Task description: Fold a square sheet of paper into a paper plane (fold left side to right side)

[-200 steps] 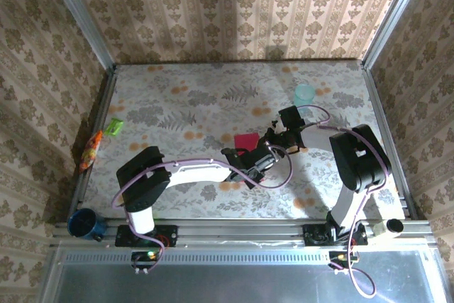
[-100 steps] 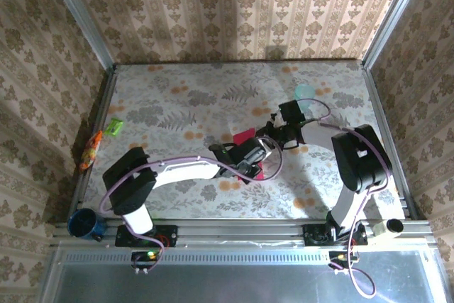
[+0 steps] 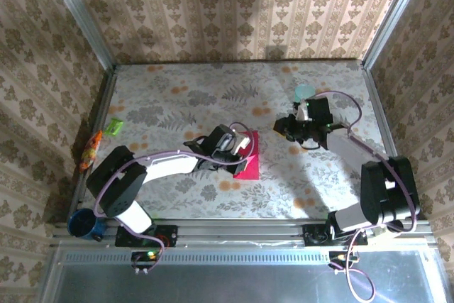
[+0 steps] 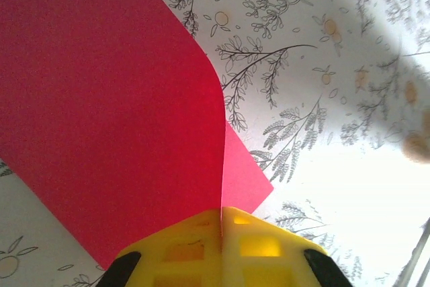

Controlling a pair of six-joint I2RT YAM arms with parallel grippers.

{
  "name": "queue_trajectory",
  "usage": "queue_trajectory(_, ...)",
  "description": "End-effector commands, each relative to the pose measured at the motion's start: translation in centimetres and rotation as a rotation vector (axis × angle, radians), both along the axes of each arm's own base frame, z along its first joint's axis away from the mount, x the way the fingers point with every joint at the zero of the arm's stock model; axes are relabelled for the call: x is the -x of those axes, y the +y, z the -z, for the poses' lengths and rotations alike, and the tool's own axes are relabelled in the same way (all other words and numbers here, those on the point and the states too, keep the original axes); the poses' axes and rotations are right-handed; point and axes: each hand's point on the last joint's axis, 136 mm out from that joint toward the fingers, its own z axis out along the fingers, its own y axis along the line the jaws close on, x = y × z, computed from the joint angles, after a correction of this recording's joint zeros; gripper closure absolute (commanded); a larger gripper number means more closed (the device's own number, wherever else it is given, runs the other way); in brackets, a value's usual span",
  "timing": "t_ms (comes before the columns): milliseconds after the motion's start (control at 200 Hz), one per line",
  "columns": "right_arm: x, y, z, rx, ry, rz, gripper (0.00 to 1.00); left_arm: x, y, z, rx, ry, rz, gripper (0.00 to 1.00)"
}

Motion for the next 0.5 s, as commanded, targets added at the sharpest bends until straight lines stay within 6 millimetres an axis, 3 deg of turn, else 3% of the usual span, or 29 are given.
queue_trajectory(0, 3.4, 0.5, 2.4, 0.026, 0.051, -0.067, 0.88, 0.8, -1.6, -2.2, 0.159, 0.082, 0.045, 1.00)
queue_trajectory(185, 6.7, 3.4, 5.2, 0.050, 0.083, -0.150, 1.00, 0.5, -1.5, -1.8, 0.176, 0.122, 0.029, 1.00)
queue_trajectory(345, 8.7, 5.1, 7.7, 0.105, 0.121, -0.208, 1.00, -0.2, -0.9, -0.8, 0.154, 0.145, -0.029, 1.00)
queue_trajectory(495, 9.2, 6.1, 9.0, 0.121, 0.135, -0.236, 1.00, -0.2, -0.7, -0.2, 0.137, 0.161, -0.031, 1.00)
